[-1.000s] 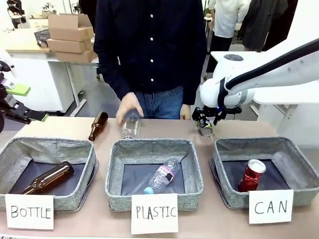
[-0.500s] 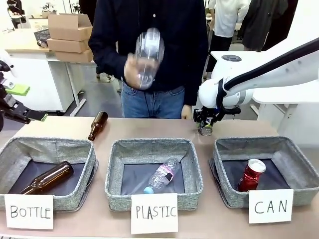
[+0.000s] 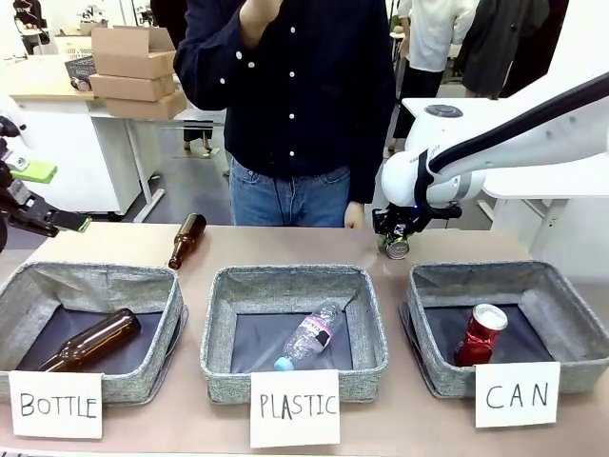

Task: Sort the can waste into the basket.
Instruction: Pick up the can waste from the table and place it in the right Fabric basket.

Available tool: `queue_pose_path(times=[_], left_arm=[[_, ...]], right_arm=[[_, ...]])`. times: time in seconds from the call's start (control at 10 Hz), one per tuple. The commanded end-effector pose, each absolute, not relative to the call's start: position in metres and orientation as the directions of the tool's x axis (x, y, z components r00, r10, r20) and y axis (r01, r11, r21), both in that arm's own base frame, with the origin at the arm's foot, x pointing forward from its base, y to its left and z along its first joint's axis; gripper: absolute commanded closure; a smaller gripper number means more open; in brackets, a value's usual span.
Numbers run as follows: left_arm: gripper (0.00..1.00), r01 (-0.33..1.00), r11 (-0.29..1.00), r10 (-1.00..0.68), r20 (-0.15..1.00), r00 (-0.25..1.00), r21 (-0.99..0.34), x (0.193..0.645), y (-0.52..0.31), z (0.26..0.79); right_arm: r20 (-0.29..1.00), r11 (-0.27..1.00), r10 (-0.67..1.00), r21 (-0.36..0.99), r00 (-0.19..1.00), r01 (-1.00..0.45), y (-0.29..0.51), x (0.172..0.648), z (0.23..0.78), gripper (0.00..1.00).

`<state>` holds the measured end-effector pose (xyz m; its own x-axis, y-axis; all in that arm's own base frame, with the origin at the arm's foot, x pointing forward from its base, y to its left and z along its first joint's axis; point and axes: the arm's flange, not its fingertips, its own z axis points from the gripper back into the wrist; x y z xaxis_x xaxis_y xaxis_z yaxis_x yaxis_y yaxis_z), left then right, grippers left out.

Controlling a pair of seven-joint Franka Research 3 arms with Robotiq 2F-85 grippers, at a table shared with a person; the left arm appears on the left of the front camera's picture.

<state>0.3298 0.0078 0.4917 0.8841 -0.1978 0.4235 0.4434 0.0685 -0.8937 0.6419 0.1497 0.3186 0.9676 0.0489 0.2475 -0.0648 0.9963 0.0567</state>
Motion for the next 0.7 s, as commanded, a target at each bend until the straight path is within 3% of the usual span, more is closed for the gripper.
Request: queue_pose_path(times=[0.0,0.3,0.4,0.6], left_arm=[[0.00,0.435,0.070,-0.192,0.416,0.889,-0.898,0.327,0.008,0.495],[0.00,0.435,0.070,-0.192,0.416,0.889,-0.898,0.327,0.008,0.495],[0.00,0.435,0.070,-0.192,0.416,0.889,-0.898,0.327,0.008,0.495],[0.00,0.435,0.070,-0.192,0.416,0.889,-0.898,0.327,0.008,0.495]], right_arm=[[0.252,0.999,0.018,0.037,0.968,-0.028,0.151,0.641,0.322,1.00],[0.236,0.990,0.025,0.129,0.971,-0.057,0.145,0.623,0.355,1.00],[0.224,0.976,0.036,0.201,0.974,-0.082,0.139,0.604,0.386,1.00],[0.155,0.971,0.108,0.195,0.982,-0.138,0.115,0.547,0.445,1.00]])
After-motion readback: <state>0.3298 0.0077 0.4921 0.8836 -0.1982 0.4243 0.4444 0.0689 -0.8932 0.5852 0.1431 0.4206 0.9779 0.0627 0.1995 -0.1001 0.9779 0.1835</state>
